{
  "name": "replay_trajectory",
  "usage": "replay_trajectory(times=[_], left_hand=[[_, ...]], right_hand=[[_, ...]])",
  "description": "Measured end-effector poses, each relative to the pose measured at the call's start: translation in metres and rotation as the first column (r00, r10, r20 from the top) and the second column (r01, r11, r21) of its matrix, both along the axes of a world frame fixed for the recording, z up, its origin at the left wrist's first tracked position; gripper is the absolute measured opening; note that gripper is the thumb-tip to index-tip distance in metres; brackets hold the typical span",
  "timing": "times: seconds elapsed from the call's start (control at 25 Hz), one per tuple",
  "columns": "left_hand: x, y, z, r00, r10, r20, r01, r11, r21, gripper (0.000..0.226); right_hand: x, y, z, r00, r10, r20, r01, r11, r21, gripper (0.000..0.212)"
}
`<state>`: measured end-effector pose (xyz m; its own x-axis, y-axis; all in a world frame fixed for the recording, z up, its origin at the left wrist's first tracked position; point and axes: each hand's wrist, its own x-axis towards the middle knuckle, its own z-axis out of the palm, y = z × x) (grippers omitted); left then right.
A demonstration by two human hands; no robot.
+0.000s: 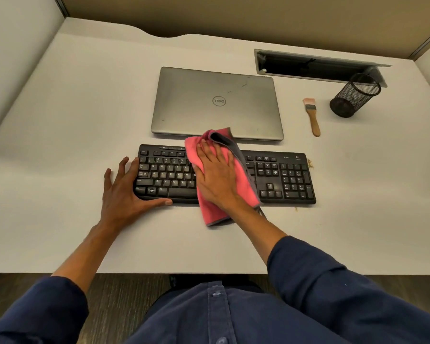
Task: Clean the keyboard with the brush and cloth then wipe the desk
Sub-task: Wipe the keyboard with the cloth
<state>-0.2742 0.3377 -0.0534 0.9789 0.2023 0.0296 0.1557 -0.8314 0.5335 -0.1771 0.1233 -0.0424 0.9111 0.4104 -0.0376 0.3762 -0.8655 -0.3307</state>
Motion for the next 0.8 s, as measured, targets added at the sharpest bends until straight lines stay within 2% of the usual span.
replay_trajectory(times=[0.2, 0.36, 0.48, 0.64, 0.8], left_hand=[[0.000, -0.001, 0.000, 1.000, 0.001, -0.002, -0.001, 1.000, -0.008, 0.125], [0.001, 0.000, 0.000, 1.000, -0.004, -0.012, 0.004, 1.000, -0.013, 0.121], [0.001, 0.000, 0.001, 1.000, 0.021, 0.017, -0.021, 1.000, 0.015, 0.122], [-0.002, -0.001, 0.000, 0.995, 0.104, 0.011, -0.104, 0.993, 0.052, 0.139], [-0.001, 0.000, -0.001, 0.995, 0.095, 0.016, -0.096, 0.995, 0.022, 0.129]], right_hand=[[0.012, 0.063, 0.006, 0.989, 0.136, -0.056, -0.139, 0.989, -0.048, 0.061], [0.013, 0.096, 0.008, 0.960, 0.267, -0.083, -0.270, 0.963, -0.023, 0.058], [0.011, 0.096, 0.004, 0.933, 0.346, -0.095, -0.345, 0.938, 0.031, 0.057], [-0.001, 0.076, 0.003, 0.892, 0.447, -0.074, -0.441, 0.894, 0.082, 0.056], [-0.024, 0.063, 0.005, 0.841, 0.539, -0.031, -0.534, 0.839, 0.101, 0.056]])
